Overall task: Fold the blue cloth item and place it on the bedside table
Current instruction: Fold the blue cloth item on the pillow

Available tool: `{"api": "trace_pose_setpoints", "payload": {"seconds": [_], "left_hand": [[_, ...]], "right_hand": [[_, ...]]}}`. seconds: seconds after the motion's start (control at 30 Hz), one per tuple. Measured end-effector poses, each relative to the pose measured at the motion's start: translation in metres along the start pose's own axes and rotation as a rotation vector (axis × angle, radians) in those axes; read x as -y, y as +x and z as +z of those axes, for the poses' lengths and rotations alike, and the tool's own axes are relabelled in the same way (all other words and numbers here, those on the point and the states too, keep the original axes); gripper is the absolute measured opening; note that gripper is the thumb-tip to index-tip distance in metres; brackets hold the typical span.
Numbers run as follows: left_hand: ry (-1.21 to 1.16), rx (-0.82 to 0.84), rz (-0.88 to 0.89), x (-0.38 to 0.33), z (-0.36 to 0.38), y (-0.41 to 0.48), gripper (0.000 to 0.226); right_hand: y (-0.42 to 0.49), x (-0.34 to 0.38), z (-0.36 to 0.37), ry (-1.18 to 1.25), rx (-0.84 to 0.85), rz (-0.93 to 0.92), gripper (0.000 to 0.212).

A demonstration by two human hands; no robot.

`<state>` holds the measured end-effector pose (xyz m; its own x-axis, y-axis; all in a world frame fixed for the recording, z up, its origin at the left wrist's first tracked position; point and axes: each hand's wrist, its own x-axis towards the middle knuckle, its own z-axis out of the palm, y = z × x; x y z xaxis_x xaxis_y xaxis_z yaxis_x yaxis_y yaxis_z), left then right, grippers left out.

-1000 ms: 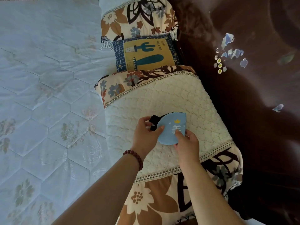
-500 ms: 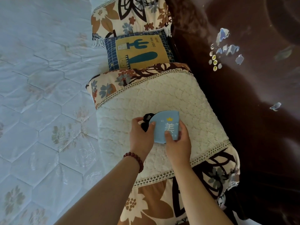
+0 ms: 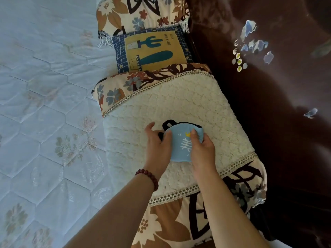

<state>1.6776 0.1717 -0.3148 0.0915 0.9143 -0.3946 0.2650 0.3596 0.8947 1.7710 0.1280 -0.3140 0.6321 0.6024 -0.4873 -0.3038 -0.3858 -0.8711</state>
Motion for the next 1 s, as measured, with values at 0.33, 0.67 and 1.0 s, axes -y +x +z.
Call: {"api": "trace_pose_setpoints", "payload": {"seconds": [0.33,0.67,1.0], "left_hand": [[0.034,-0.014,0.038,-0.004,0.005,0.007,0.017],[0.128,-0.008,0.045,0.002,0.006,0.013,0.022],[0.137,-0.110,0.040,-0.004,0.014,0.011,0.037]], "right_hand": [[-0.001,0.001,-0.005,0.190,0.066,0.138,0.029],[0.003,-0.002,0.000,0.141,-0.058,0.114,0.028],[0.008,-0.006,-0.002,0.024,-0.144,0.030,0.035]]}}
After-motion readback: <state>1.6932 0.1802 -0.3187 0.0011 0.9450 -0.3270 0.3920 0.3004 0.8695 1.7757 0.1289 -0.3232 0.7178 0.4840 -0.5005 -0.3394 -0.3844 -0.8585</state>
